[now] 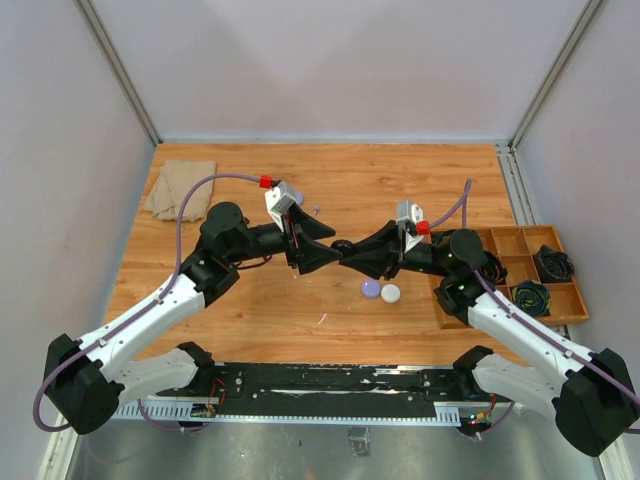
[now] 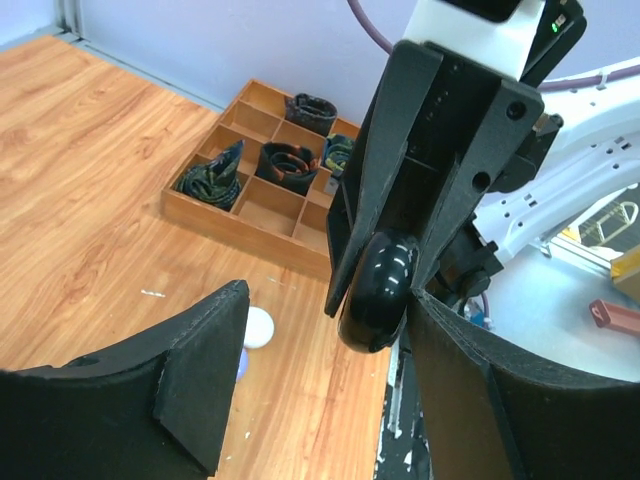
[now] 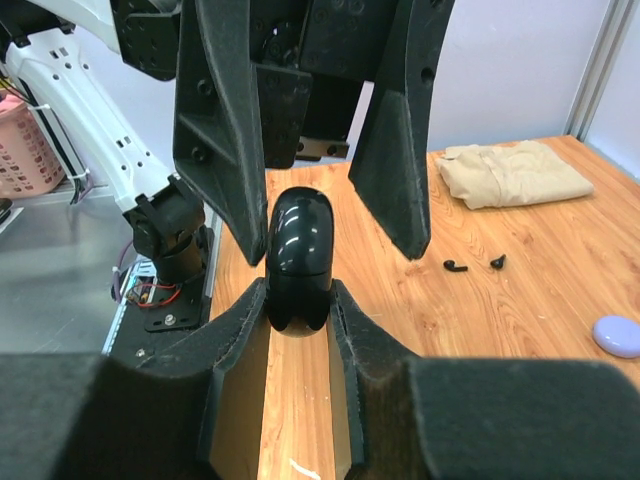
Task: Insert the wireless bluetooth earbuds into the charging case
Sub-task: Open the charging case, then move the earbud to the center of the board.
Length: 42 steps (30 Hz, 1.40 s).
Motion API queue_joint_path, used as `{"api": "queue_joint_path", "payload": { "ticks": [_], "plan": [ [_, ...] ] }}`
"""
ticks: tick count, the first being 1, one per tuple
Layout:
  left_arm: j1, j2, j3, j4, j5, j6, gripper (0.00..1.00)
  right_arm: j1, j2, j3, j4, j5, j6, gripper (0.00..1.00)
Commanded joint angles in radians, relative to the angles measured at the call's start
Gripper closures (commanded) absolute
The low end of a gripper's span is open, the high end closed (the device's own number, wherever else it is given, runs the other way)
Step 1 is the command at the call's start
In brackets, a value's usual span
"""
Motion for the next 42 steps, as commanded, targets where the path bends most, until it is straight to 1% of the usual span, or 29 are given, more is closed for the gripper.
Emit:
{"api": "queue_joint_path", "payload": {
  "ticks": [1, 9, 18, 20, 23, 26, 28, 30, 34, 38, 39, 42],
  "plan": [
    [0.002, -0.006, 0.047, 0.0, -0.047, -0.022, 0.3, 0.012, -0.027, -0.023, 0.038, -0.018, -0.032, 0.99],
    [0.002, -0.012, 0.076, -0.041, -0.084, -0.028, 0.3, 0.011, -0.042, -0.035, 0.037, -0.027, -0.044, 0.99],
    [0.003, -0.04, 0.09, -0.069, -0.102, -0.035, 0.26, 0.013, -0.063, -0.063, 0.054, -0.031, -0.097, 0.99],
    [0.003, -0.052, 0.087, -0.086, -0.124, -0.035, 0.25, 0.012, -0.068, -0.074, 0.063, -0.022, -0.115, 0.99],
    [0.002, -0.076, 0.078, -0.133, -0.193, -0.031, 0.24, 0.013, -0.07, -0.104, 0.073, 0.01, -0.156, 0.99],
    [0.003, -0.093, 0.072, -0.224, -0.329, -0.028, 0.24, 0.012, -0.067, -0.125, 0.073, 0.043, -0.197, 0.99],
    [0.003, -0.095, 0.07, -0.303, -0.421, -0.024, 0.24, 0.012, -0.059, -0.125, 0.052, 0.035, -0.243, 0.95],
    [0.005, -0.093, 0.066, -0.367, -0.512, -0.027, 0.24, 0.012, -0.041, -0.147, 0.107, 0.039, -0.267, 0.92],
    [0.016, -0.083, 0.051, -0.468, -0.649, -0.042, 0.24, 0.012, 0.011, -0.227, 0.33, 0.077, -0.251, 0.91],
    [0.044, -0.076, 0.03, -0.516, -0.696, -0.058, 0.24, 0.012, 0.076, -0.275, 0.512, 0.081, -0.246, 0.92],
    [0.062, -0.074, 0.026, -0.525, -0.7, -0.064, 0.24, 0.012, 0.086, -0.274, 0.535, 0.073, -0.246, 0.93],
    [0.115, -0.062, 0.015, -0.552, -0.702, -0.078, 0.24, 0.011, 0.104, -0.26, 0.529, 0.026, -0.277, 0.93]
  ]
}}
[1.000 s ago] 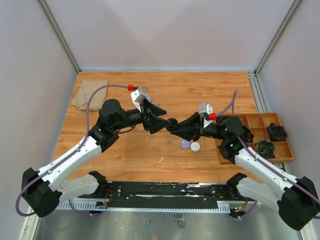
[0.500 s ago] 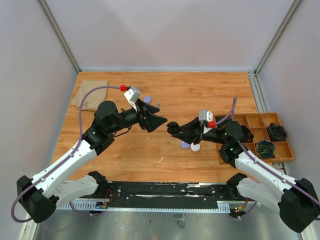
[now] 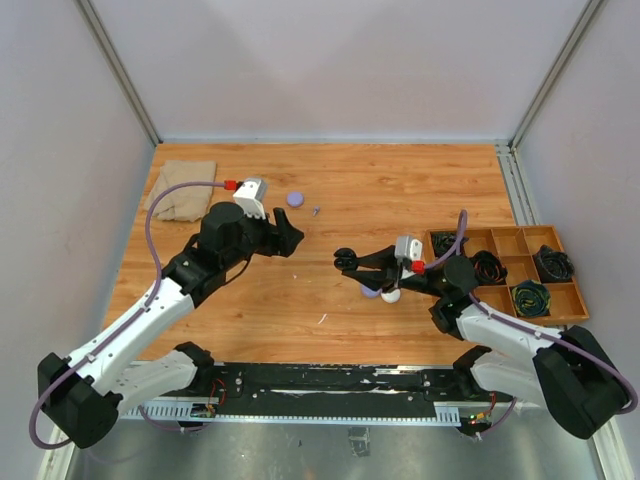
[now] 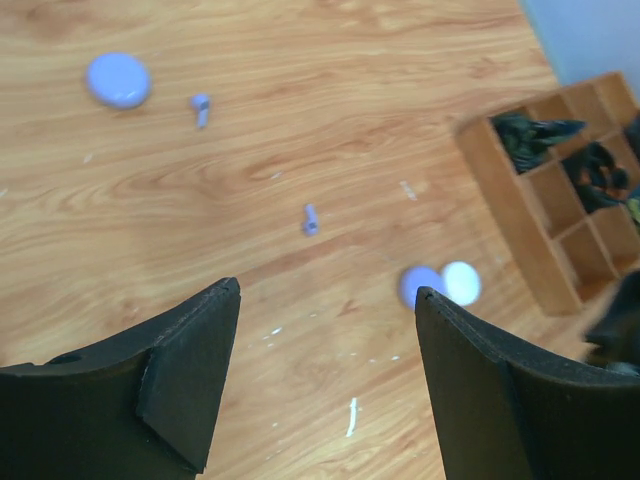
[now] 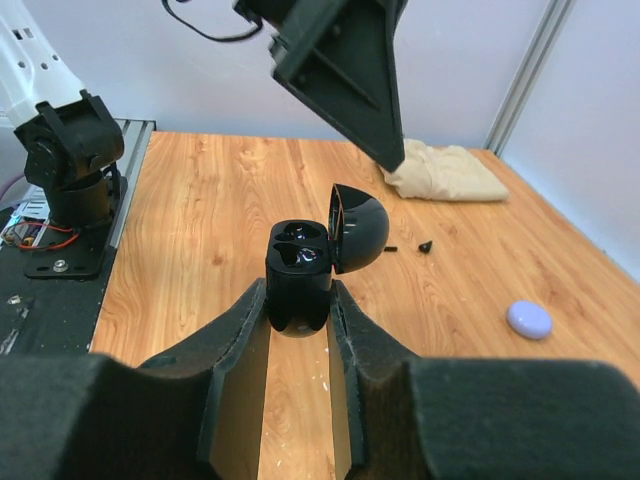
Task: Insert the wireless bluetooth earbuds into the charging case
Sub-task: Move the earbud to the center of the board.
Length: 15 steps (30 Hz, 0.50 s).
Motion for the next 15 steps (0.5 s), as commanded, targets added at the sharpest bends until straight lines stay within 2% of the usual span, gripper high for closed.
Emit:
{"api": "queue_joint_path", "payload": {
  "ticks": [1, 11, 15],
  "plan": [
    [0.078, 0.018, -0.024, -0.067, -0.062, -0.03, 0.24, 0.011, 0.01, 0.014, 0.154, -0.047, -0.065, 0.93],
    [0.255, 0.15, -0.011, -0.135, 0.0, -0.061, 0.24, 0.012, -0.037, 0.048, -0.055, -0.105, -0.17, 0.93],
    [0.315, 0.223, 0.003, -0.156, -0.002, -0.055, 0.24, 0.011, -0.054, 0.034, -0.068, -0.089, -0.17, 0.93]
  ]
}}
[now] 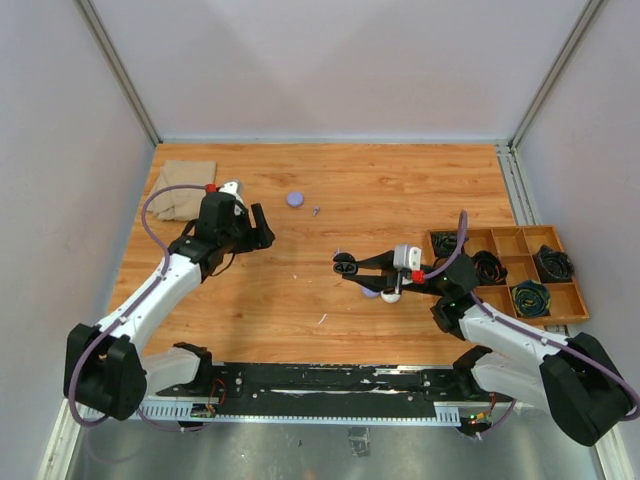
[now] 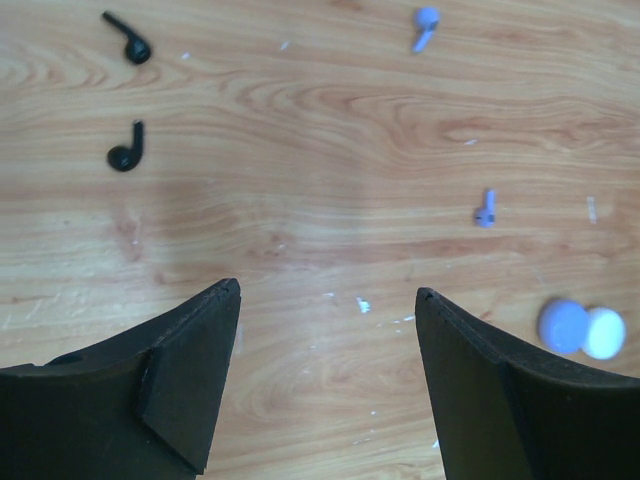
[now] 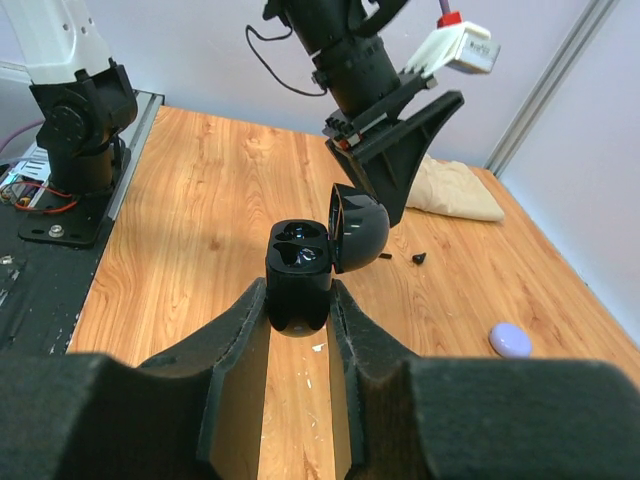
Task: Insert the wireless bluetooth earbuds into the charging case
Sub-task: Move the earbud to the center of the board.
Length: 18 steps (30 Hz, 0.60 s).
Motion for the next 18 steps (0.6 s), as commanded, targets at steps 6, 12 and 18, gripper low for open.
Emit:
{"api": "queue_joint_path", "payload": {
  "ticks": [6, 12, 18],
  "plan": [
    [0.121, 0.178, 0.073, -0.046, 0.0, 0.001, 0.25, 0.012, -0.051, -0.011, -0.004, 0.006, -0.008, 0.94],
    [0.145, 0.345, 0.176, -0.021, -0.028, 0.021, 0.26, 0.012, -0.058, -0.02, 0.007, 0.02, 0.008, 0.94],
    [0.199, 0.52, 0.285, -0.011, -0.042, 0.042, 0.29, 0.012, -0.061, -0.026, 0.005, 0.041, 0.007, 0.94]
  ]
}}
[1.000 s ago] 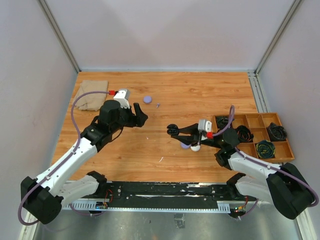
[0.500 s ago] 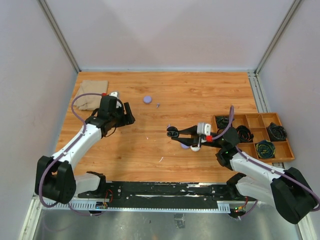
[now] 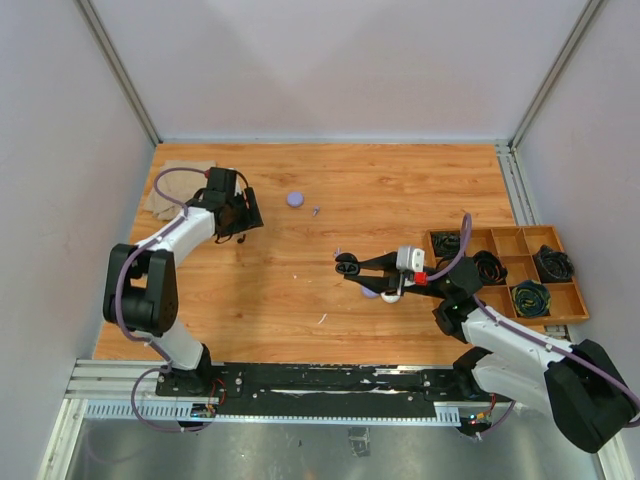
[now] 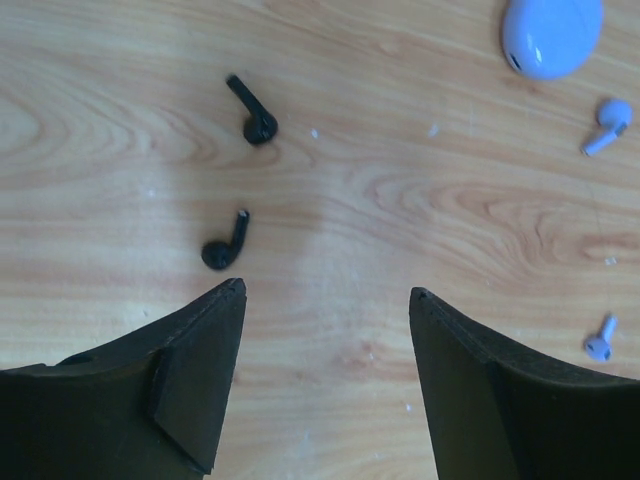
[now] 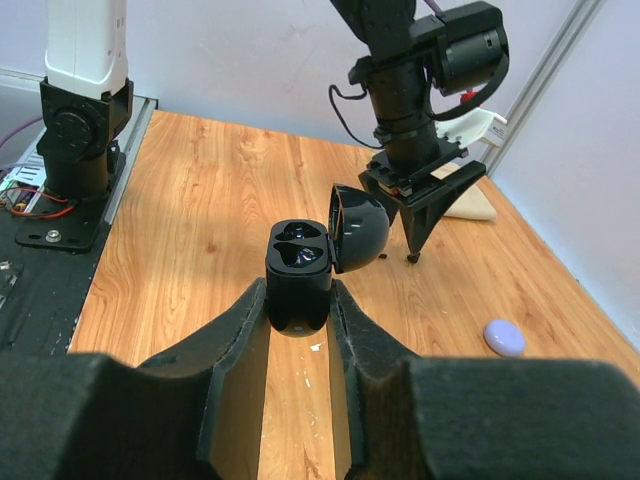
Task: Insert the wireless bluetooth earbuds into the charging case
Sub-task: Move the earbud to the center of the board.
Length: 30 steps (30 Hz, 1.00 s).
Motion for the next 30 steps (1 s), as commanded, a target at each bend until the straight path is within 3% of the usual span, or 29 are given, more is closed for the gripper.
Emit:
{"api": "queue_joint_path", "payload": {
  "ticks": [1, 17, 30],
  "plan": [
    [0.051, 0.111, 0.082, 0.023, -0.021, 0.022, 0.3, 0.011, -0.014, -0.012, 0.029, 0.023, 0.005, 0.94],
    [0.078, 0.402, 0.349, -0.07, -0.069, 0.023, 0.51, 0.012, -0.003, -0.012, 0.005, 0.057, -0.017, 0.94],
    [0.078, 0.444, 0.361, -0.103, -0.042, 0.046, 0.73, 0.012, -0.019, -0.012, -0.025, 0.089, -0.031, 0.95]
  ]
}}
